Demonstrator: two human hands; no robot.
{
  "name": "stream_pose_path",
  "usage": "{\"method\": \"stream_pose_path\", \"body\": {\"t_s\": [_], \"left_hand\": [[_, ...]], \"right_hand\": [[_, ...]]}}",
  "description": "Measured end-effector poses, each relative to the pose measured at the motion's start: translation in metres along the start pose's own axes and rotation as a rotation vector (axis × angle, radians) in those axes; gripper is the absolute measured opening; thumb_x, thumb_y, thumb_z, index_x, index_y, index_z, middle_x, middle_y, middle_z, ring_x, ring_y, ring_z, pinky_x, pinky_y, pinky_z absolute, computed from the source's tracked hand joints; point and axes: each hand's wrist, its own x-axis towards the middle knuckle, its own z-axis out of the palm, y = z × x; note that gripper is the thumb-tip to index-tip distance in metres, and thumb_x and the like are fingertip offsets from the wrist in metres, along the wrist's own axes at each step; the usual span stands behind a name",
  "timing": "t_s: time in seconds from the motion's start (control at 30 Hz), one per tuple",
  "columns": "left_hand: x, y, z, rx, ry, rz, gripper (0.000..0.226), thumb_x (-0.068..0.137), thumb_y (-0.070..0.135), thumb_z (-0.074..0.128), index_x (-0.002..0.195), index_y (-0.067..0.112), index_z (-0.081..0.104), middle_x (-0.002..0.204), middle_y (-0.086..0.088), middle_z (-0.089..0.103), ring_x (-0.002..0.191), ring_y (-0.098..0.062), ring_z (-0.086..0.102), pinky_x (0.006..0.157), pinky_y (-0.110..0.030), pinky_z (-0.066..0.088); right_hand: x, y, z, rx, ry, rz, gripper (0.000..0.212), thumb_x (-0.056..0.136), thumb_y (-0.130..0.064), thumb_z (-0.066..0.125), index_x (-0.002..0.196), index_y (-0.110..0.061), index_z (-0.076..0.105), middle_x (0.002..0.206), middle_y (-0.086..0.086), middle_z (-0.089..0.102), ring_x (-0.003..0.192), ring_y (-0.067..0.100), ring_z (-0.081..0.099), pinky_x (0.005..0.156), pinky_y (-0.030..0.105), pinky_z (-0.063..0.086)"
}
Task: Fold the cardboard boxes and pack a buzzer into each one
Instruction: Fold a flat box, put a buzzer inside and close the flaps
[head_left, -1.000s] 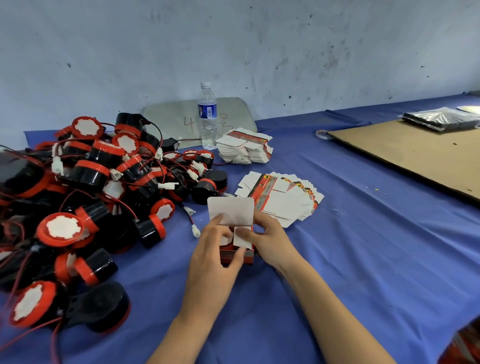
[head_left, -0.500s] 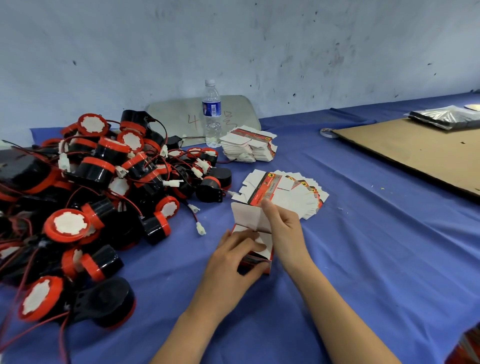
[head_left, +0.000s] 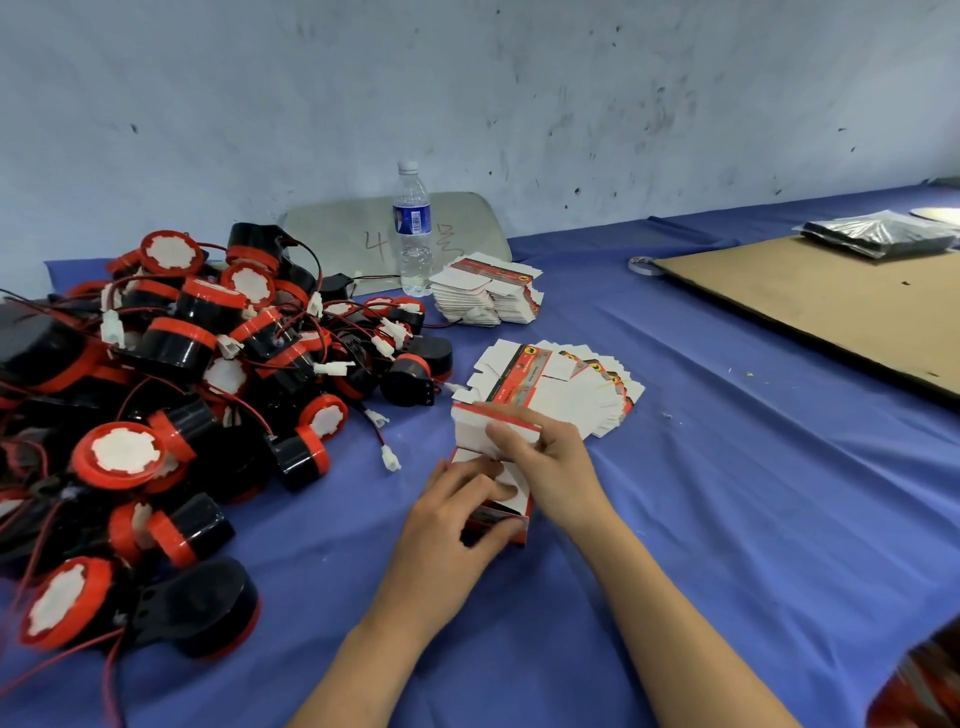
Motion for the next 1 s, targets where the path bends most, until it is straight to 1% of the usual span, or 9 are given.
{"method": "stream_pose_path", "body": {"t_s": [0.07, 0.13, 0.23, 0.33, 0.43, 0.53, 0.63, 0.83, 1.0], "left_hand": [[0.0, -0.001, -0.002, 0.012, 0.028, 0.018, 0.014, 0.086, 0.007, 0.07, 0.096, 0.017, 0.07, 0.109, 0.012, 0.062, 0.103, -0.013, 0.058, 0.096, -0.009, 0.035], [0.001, -0.003, -0.005, 0.041, 0.085, 0.01, 0.018, 0.087, 0.0, 0.067, 0.095, 0.016, 0.07, 0.102, 0.009, 0.064, 0.096, -0.012, 0.059, 0.086, -0.013, 0.042], [0.0, -0.004, -0.005, 0.081, 0.219, -0.025, 0.02, 0.082, -0.004, 0.071, 0.087, 0.015, 0.069, 0.091, 0.008, 0.064, 0.086, -0.005, 0.054, 0.08, -0.009, 0.04], [-0.002, 0.0, -0.001, 0.071, 0.334, -0.064, 0.027, 0.076, -0.006, 0.075, 0.085, 0.016, 0.063, 0.087, 0.012, 0.055, 0.083, 0.002, 0.049, 0.076, -0.004, 0.038], [-0.001, -0.003, -0.002, -0.01, 0.426, -0.116, 0.039, 0.072, -0.009, 0.077, 0.083, 0.021, 0.055, 0.091, 0.01, 0.046, 0.088, 0.007, 0.051, 0.073, -0.002, 0.038], [0.0, -0.011, -0.004, -0.13, 0.439, -0.26, 0.039, 0.076, 0.0, 0.078, 0.089, 0.027, 0.053, 0.095, 0.006, 0.048, 0.086, -0.005, 0.055, 0.075, -0.009, 0.042], [0.001, -0.015, -0.003, -0.241, 0.423, -0.328, 0.033, 0.082, -0.001, 0.072, 0.094, 0.023, 0.054, 0.098, 0.001, 0.055, 0.088, -0.006, 0.058, 0.077, -0.009, 0.043], [0.003, -0.02, -0.005, -0.326, 0.432, -0.419, 0.029, 0.092, 0.002, 0.06, 0.094, 0.031, 0.059, 0.103, 0.0, 0.059, 0.087, -0.012, 0.06, 0.079, -0.027, 0.049], [0.003, -0.023, -0.007, -0.341, 0.415, -0.428, 0.023, 0.093, 0.003, 0.06, 0.092, 0.026, 0.063, 0.098, -0.003, 0.065, 0.08, -0.007, 0.063, 0.073, -0.014, 0.047]], "right_hand": [[-0.002, 0.0, 0.0, 0.018, -0.107, 0.003, 0.023, 0.095, -0.012, 0.059, 0.106, -0.026, 0.073, 0.097, -0.006, 0.075, 0.095, 0.006, 0.067, 0.083, 0.021, 0.051], [-0.003, 0.001, 0.002, -0.036, -0.181, -0.007, 0.023, 0.094, -0.01, 0.06, 0.11, -0.021, 0.073, 0.104, -0.005, 0.074, 0.101, 0.006, 0.066, 0.086, 0.02, 0.049], [-0.002, 0.004, 0.004, -0.081, -0.21, -0.023, 0.025, 0.093, -0.008, 0.061, 0.115, -0.014, 0.071, 0.118, -0.002, 0.069, 0.113, 0.008, 0.061, 0.097, 0.025, 0.047], [-0.002, 0.004, 0.003, -0.052, -0.211, -0.009, 0.025, 0.093, -0.01, 0.062, 0.115, -0.019, 0.07, 0.12, -0.004, 0.067, 0.114, 0.007, 0.06, 0.098, 0.026, 0.047], [-0.001, 0.005, 0.003, -0.126, -0.236, -0.038, 0.027, 0.09, -0.01, 0.065, 0.112, -0.023, 0.072, 0.12, -0.009, 0.065, 0.113, 0.002, 0.059, 0.098, 0.021, 0.045], [-0.001, 0.007, 0.004, -0.23, -0.26, -0.048, 0.027, 0.088, -0.01, 0.069, 0.113, -0.019, 0.072, 0.123, -0.011, 0.062, 0.116, 0.001, 0.056, 0.102, 0.025, 0.043], [-0.001, 0.008, 0.006, -0.333, -0.251, -0.096, 0.026, 0.089, -0.015, 0.069, 0.114, -0.019, 0.072, 0.127, -0.009, 0.062, 0.12, 0.007, 0.053, 0.106, 0.034, 0.04], [-0.003, 0.007, 0.007, -0.46, -0.255, -0.122, 0.026, 0.092, -0.023, 0.064, 0.118, -0.023, 0.07, 0.131, -0.013, 0.058, 0.121, 0.004, 0.042, 0.107, 0.022, 0.03], [-0.003, 0.008, 0.007, -0.475, -0.262, -0.126, 0.026, 0.093, -0.023, 0.064, 0.119, -0.023, 0.07, 0.132, -0.012, 0.058, 0.123, 0.01, 0.045, 0.108, 0.026, 0.032]]}}
